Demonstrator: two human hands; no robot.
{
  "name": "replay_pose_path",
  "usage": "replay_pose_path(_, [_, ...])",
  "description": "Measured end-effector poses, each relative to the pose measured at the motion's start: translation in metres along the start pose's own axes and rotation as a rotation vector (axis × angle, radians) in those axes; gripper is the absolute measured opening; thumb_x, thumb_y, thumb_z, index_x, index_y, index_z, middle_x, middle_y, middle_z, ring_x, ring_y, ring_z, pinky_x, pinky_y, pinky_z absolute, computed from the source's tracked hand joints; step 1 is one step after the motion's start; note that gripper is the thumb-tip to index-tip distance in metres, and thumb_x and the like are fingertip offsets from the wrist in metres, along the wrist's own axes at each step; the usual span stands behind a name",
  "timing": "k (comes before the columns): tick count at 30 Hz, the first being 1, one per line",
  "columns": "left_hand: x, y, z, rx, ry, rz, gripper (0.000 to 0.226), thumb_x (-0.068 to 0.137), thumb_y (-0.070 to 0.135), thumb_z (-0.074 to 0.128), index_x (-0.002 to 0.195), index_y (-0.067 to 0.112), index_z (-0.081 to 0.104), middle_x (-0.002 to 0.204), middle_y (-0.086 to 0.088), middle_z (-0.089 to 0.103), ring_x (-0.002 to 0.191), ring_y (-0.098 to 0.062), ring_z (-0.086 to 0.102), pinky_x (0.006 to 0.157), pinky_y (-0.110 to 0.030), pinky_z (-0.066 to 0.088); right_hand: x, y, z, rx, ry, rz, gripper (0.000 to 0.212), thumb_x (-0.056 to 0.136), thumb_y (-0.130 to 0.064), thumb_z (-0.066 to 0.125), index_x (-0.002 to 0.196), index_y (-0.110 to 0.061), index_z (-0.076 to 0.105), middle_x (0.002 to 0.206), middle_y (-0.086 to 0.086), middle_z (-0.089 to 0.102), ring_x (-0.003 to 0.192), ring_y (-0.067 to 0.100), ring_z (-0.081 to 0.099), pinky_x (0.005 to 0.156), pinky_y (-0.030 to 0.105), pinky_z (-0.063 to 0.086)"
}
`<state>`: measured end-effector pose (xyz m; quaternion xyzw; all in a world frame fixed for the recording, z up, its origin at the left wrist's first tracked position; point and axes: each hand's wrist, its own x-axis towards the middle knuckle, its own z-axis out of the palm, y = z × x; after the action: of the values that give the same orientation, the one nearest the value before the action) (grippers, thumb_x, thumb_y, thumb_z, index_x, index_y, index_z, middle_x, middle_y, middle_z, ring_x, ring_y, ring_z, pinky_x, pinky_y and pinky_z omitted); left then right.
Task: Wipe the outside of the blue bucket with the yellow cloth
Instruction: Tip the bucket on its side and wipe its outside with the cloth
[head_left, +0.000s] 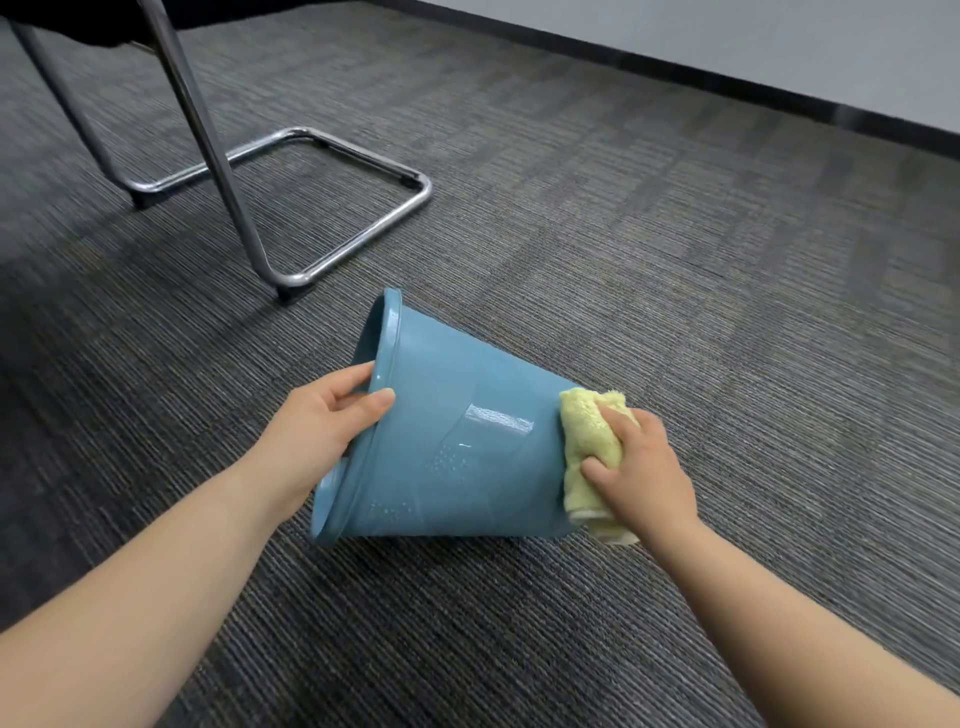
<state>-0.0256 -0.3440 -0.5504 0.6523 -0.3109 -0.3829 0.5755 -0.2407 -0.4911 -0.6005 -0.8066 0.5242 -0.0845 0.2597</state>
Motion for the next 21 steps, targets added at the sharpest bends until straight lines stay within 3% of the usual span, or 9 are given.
replay_pose_path(3, [-0.001,0.003,-0.001,0.114,-0.084,0.040,0.029,0.083,0.008,0.054,0.087,0.036,0.060,0.070,0.026,0.071,0.070,0.007,0.065,0.057,-0.006,0.046,0.001,0.001,0.001,-0.029,-0.001,0.018,0.057,0.077,-0.029,0.057,0.130,-0.031,0.037,0.139,0.004,0.031,0.112,0.032,0.046,0.081,0.039,0.042])
replay_pose_path(5, [0.000,0.006,-0.008,0.247,-0.171,0.029,0.037,0.076,0.012,0.065,0.091,0.045,0.057,0.084,0.026,0.071,0.081,0.007,0.064,0.066,-0.007,0.047,0.001,0.001,0.003,-0.035,0.010,0.028,0.057,0.077,-0.029,0.056,0.130,-0.031,0.037,0.138,0.004,0.032,0.112,0.032,0.045,0.080,0.039,0.042])
replay_pose_path(9, [-0.005,0.004,-0.019,0.621,-0.346,-0.126,0.057,0.053,0.028,0.075,0.101,0.045,0.048,0.103,0.013,0.064,0.093,-0.005,0.061,0.082,-0.026,0.049,0.003,0.006,0.003,-0.034,-0.003,0.076,0.056,0.080,-0.029,0.053,0.132,-0.029,0.034,0.138,0.006,0.031,0.111,0.033,0.045,0.076,0.035,0.038])
replay_pose_path(13, [-0.010,-0.002,-0.018,0.669,-0.247,-0.092,0.022,0.069,0.017,0.072,0.080,0.034,0.063,0.090,-0.002,0.071,0.084,-0.021,0.066,0.081,-0.038,0.052,0.008,0.013,-0.001,0.057,-0.011,0.128,0.056,0.080,-0.028,0.053,0.133,-0.026,0.033,0.135,0.009,0.033,0.109,0.033,0.047,0.081,0.040,0.042])
replay_pose_path(16, [-0.013,-0.004,-0.011,0.684,-0.143,0.032,0.018,0.077,0.017,0.064,0.077,0.035,0.064,0.089,-0.003,0.072,0.087,-0.021,0.065,0.086,-0.041,0.049,0.008,0.015,-0.002,0.153,0.019,0.127,0.056,0.079,-0.024,0.056,0.131,-0.025,0.036,0.135,0.009,0.034,0.110,0.030,0.047,0.080,0.037,0.040])
replay_pose_path(18, [-0.016,-0.002,-0.002,0.645,-0.115,0.101,0.006,0.076,0.025,0.061,0.079,0.023,0.066,0.086,-0.016,0.071,0.083,-0.028,0.064,0.084,-0.047,0.048,0.006,0.017,-0.003,0.201,0.071,0.113,0.056,0.077,-0.021,0.058,0.130,-0.024,0.039,0.137,0.008,0.034,0.110,0.029,0.047,0.080,0.037,0.040])
replay_pose_path(19, [-0.018,-0.001,0.002,0.616,-0.094,0.126,0.014,0.073,0.028,0.059,0.080,0.018,0.066,0.086,-0.020,0.070,0.079,-0.027,0.064,0.083,-0.047,0.049,0.005,0.018,-0.004,0.208,0.097,0.108,0.056,0.077,-0.021,0.059,0.130,-0.024,0.040,0.137,0.007,0.034,0.111,0.028,0.048,0.078,0.035,0.039])
replay_pose_path(21, [-0.018,0.003,0.006,0.503,-0.066,0.151,0.009,0.073,0.025,0.060,0.077,0.025,0.068,0.078,-0.004,0.074,0.070,-0.010,0.063,0.076,-0.030,0.050,0.006,0.019,-0.007,0.223,0.118,0.109,0.057,0.076,-0.020,0.060,0.129,-0.023,0.041,0.138,0.007,0.035,0.110,0.027,0.047,0.075,0.032,0.034])
